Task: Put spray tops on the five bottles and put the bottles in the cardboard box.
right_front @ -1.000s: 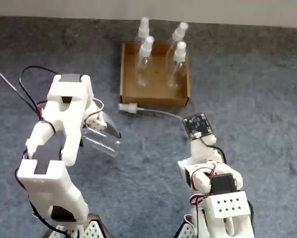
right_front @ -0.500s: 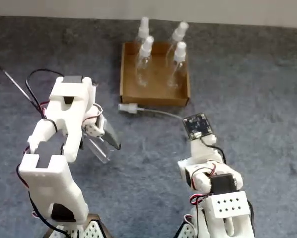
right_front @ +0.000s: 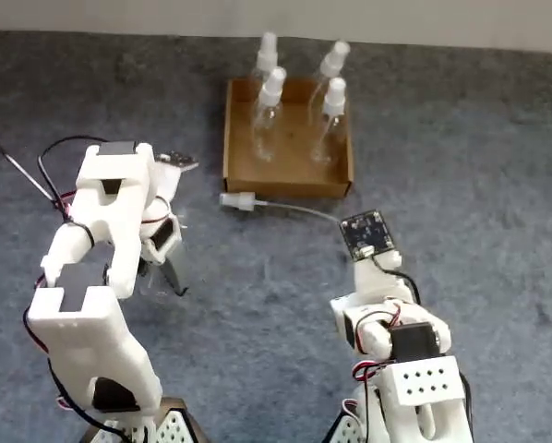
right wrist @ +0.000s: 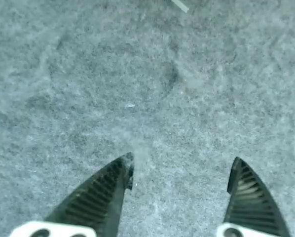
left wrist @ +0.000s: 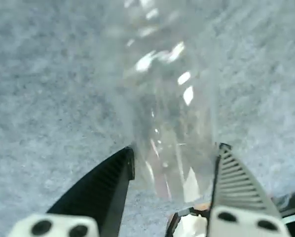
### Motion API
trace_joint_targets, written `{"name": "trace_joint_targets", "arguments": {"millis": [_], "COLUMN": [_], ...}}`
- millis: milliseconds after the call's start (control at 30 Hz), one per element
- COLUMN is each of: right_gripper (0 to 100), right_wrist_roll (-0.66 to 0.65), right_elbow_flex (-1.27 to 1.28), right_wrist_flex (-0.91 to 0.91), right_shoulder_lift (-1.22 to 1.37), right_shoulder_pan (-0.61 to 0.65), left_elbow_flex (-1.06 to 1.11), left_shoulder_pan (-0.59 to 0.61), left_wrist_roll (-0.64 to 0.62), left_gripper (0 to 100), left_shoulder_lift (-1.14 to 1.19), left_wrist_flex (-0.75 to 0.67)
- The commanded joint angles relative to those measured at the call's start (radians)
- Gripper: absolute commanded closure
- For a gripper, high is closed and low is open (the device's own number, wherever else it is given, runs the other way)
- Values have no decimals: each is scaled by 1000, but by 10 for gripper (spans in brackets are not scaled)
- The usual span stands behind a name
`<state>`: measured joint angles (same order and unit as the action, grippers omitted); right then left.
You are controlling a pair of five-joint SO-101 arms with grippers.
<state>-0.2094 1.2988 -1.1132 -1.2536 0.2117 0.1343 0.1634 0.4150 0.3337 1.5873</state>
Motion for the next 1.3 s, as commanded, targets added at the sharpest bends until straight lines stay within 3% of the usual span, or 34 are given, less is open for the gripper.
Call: {"name": "trace_joint_targets", "arguments": {"millis": [0, 200, 400, 533, 733, 833, 967, 1267], "right_gripper": [738, 738, 738, 738, 738, 738, 738, 738], "right_wrist_roll": [-9, -9, -9, -9, -9, -9, -9, -12], "right_elbow_flex": [-12, -12, -12, -12, -12, -12, -12, -12], "right_wrist_flex": [19, 19, 19, 19, 19, 19, 19, 19], "right_shoulder_lift": [7, 10, 10, 10, 10, 8, 8, 7], "right_shoulder_pan": [-7, -7, -7, -7, -7, -7, -7, -7], "left_elbow_flex": [-27, 140, 206, 205, 177, 154, 64, -352], "left_shoulder_pan": [15, 12, 30, 5, -165, -251, -312, -332], "left_wrist_roll": [71, 218, 221, 107, -64, -150, -173, -173], "left_gripper": [843, 796, 758, 758, 760, 761, 761, 758], "left_shoulder_lift": [-73, -334, -529, -605, -638, -601, -441, -4], "left_wrist_flex": [25, 18, 17, 6, -112, -213, -298, -305]}}
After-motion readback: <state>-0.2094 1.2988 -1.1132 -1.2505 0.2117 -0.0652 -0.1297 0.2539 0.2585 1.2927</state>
